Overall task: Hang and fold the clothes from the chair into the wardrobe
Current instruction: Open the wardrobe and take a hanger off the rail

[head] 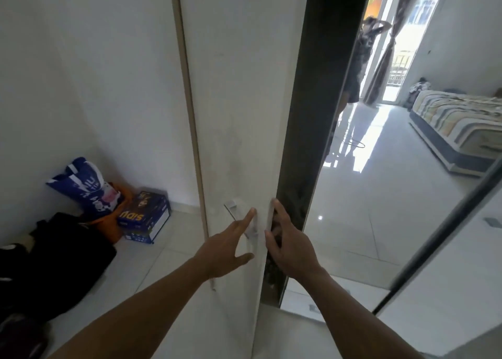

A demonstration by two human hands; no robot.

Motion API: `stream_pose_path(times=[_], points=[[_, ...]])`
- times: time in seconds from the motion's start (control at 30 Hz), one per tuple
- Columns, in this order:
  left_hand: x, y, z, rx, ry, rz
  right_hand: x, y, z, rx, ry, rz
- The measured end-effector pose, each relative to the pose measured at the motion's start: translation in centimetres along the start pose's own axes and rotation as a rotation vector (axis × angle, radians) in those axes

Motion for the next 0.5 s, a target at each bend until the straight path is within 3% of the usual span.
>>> stream_pose_path(times=[0.13, 0.33, 0.5], points=[[-5.5, 4.0, -0.8, 0.001, 0.071, 0.06, -1.6, -2.4, -5.4, 0.105, 0.087, -0.081], [-9.8, 13.6, -3.2, 0.074, 0.207, 0.277, 1.4, -6.2, -15.0, 0.158, 0.15, -0.178], [-10.3, 21.6, -4.7, 0.278, 0.105, 0.5, 5.6, -11.2, -19.8, 0.238, 0.18, -0.304]])
Point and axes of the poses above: each hand's wrist, its own x-axis towards the middle knuckle, its own y-axis out of the back of the hand, z = x × y, the point moved 8 cm from there along x, towards the middle knuckle, and after that the axes turned 14 degrees about z, right-handed, at the moved point
